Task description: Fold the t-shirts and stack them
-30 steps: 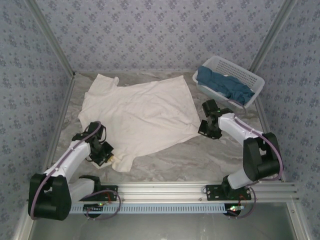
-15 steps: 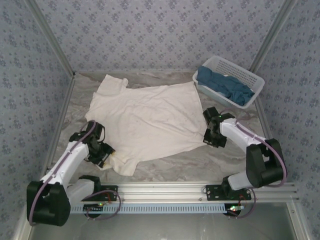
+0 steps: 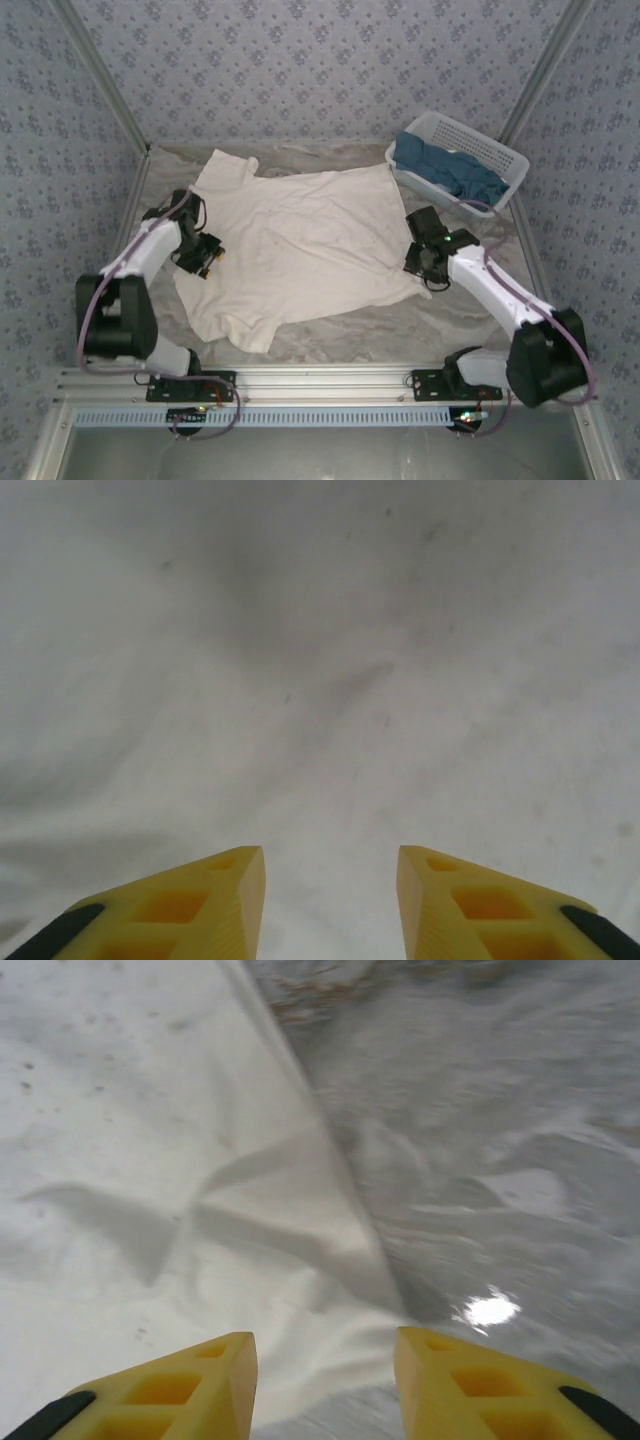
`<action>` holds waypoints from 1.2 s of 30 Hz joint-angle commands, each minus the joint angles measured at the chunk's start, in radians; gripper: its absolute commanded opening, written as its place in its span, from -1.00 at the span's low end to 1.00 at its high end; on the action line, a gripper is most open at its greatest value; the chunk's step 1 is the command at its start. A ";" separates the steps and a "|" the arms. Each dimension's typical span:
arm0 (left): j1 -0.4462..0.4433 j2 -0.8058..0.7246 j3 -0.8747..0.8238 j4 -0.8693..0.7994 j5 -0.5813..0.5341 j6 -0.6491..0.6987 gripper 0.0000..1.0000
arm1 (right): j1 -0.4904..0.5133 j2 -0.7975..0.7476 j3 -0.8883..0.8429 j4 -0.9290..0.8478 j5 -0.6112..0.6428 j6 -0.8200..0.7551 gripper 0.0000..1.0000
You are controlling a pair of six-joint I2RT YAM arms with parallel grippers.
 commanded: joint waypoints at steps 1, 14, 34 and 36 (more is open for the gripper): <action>0.030 0.119 0.070 0.050 0.014 0.080 -0.24 | -0.002 0.128 0.063 0.194 -0.118 -0.089 -0.23; 0.141 0.592 0.449 0.025 0.040 0.258 -0.26 | -0.017 0.692 0.503 0.036 -0.155 -0.124 -0.22; 0.195 0.229 0.332 -0.062 -0.080 0.343 0.14 | -0.029 0.726 0.814 -0.089 -0.172 -0.167 0.14; 0.196 0.132 0.169 -0.017 -0.001 0.340 0.11 | -0.027 0.634 0.697 -0.055 -0.204 -0.170 0.15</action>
